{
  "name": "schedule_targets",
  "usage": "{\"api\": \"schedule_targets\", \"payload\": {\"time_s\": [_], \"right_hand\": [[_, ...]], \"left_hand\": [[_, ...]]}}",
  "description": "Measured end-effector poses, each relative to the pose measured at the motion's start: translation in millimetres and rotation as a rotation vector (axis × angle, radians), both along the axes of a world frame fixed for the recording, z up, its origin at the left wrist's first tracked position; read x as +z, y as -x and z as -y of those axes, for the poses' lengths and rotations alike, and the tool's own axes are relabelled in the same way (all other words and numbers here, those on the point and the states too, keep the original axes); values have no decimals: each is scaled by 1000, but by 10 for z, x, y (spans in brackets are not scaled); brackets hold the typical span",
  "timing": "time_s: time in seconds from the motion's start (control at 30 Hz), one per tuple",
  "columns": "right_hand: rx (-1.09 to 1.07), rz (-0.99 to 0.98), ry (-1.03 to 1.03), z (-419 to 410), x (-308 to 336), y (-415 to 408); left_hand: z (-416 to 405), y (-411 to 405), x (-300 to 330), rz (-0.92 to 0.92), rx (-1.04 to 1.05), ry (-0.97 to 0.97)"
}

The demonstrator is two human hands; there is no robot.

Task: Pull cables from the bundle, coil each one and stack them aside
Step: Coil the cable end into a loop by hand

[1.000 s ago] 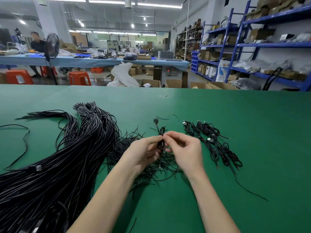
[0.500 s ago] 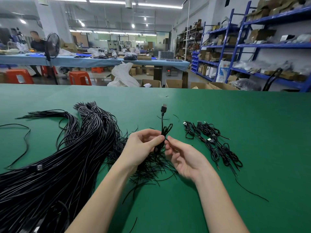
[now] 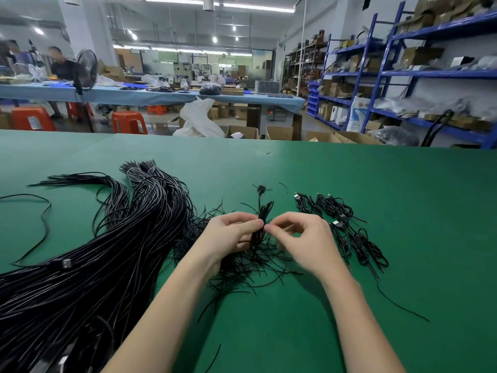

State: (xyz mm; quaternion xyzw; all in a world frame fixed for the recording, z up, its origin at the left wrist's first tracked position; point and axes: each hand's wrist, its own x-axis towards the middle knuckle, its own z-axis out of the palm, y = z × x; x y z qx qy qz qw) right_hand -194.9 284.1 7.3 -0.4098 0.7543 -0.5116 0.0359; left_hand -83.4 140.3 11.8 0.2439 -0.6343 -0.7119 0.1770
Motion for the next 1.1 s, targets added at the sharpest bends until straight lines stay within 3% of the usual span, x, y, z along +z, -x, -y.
{"api": "schedule_targets", "payload": {"time_s": [0.13, 0.27, 0.37, 0.43, 0.57, 0.7, 0.8, 1.1], "right_hand": [[62, 412, 100, 20, -3, -15], [48, 591, 204, 21, -65, -1], [-1, 688, 223, -17, -131, 68], [-92, 614, 202, -57, -165, 148], [-420, 172, 79, -176, -210, 334], [-675, -66, -117, -299, -349, 469], [-764, -78, -247, -328, -438, 530], [-834, -52, -269, -297, -463, 546]], "left_hand": [[-76, 61, -60, -76, 19, -55], [-130, 86, -81, -111, -11, -113], [-109, 82, -82, -96, 42, -54], [-76, 83, -89, -74, 91, -15], [-18, 79, -107, -58, 109, -7], [-15, 103, -136, -37, 84, 21], [-8, 108, -153, -25, 74, 29], [3, 107, -176, -8, 67, 57]]}}
